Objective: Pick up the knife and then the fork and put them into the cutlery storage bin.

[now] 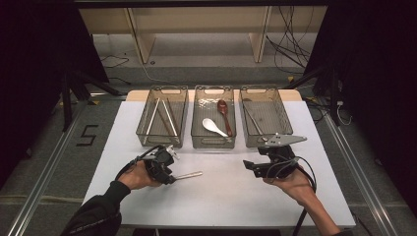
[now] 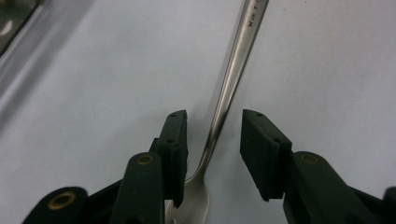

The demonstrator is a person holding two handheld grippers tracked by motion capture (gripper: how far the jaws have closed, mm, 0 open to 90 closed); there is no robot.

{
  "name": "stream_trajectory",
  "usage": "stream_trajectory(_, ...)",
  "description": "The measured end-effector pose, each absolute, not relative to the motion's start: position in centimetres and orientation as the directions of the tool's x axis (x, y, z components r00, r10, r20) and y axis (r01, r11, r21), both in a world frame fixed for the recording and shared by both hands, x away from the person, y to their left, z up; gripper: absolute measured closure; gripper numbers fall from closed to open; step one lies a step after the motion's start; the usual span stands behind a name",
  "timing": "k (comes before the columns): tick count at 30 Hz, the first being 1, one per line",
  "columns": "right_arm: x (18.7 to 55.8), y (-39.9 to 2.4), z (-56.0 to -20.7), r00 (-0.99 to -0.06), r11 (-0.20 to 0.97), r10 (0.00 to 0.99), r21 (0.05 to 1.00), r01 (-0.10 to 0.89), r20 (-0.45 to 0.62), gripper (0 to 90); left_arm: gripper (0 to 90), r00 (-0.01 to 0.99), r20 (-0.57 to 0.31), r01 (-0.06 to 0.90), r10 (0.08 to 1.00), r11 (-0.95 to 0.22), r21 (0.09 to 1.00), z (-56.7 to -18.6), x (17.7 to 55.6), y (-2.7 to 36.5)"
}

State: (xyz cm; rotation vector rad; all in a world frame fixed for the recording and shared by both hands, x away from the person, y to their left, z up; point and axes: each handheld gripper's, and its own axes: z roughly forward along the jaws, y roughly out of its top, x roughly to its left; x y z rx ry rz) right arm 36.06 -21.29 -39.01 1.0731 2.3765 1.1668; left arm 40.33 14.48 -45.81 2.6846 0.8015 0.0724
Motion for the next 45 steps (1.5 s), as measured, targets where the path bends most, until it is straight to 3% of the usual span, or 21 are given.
stream_trajectory(21, 36.1, -21.3, -39.0, -0.685, 0.399, 0.725, 0.770, 0.498, 0.067, 29.2, 82.1, 0.886, -0.018, 0.448, 0.463, -0.847, 0.286, -46.4, 40.0, 13.3)
stream_trajectory(45, 36.0, -21.3, -38.9, -0.683, 0.395, 0.728, 0.773, 0.497, 0.067, 29.4, 83.3, 0.896, -0.009, 0.425, 0.443, -0.853, 0.304, -46.2, 39.7, 13.3)
